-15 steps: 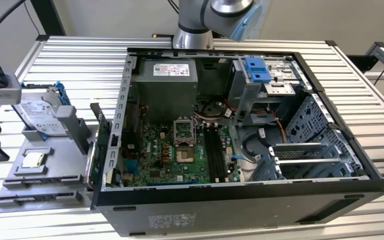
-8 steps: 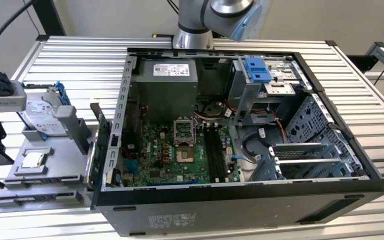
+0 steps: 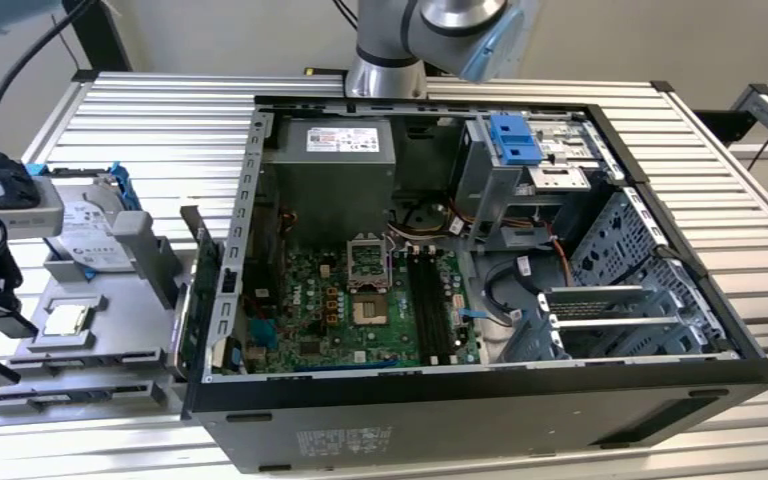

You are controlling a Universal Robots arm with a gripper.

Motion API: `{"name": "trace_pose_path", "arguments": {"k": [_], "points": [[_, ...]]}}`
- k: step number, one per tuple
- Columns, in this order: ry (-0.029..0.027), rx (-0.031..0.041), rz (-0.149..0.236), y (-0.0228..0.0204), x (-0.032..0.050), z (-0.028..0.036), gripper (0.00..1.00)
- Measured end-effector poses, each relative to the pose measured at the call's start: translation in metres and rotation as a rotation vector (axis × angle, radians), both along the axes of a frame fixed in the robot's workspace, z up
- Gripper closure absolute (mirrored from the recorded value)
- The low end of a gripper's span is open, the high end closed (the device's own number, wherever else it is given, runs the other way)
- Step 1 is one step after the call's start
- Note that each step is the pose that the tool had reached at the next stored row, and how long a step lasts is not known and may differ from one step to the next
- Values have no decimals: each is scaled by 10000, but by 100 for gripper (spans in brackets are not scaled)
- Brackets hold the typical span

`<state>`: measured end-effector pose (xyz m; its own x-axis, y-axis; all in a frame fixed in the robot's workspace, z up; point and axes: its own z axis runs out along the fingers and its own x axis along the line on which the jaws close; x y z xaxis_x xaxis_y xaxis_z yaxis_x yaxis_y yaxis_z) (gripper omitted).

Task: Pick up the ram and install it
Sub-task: 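Pick up the ram and move it above insertion slot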

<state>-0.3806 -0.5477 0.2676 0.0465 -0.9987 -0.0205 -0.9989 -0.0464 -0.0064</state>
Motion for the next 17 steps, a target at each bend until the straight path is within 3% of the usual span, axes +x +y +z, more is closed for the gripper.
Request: {"name": "trace_pose_path", "arguments": {"k": [12, 17], "points": [[-39, 0, 0, -6, 0, -207, 0], [-40, -2, -3, -49, 5, -297, 0]]}}
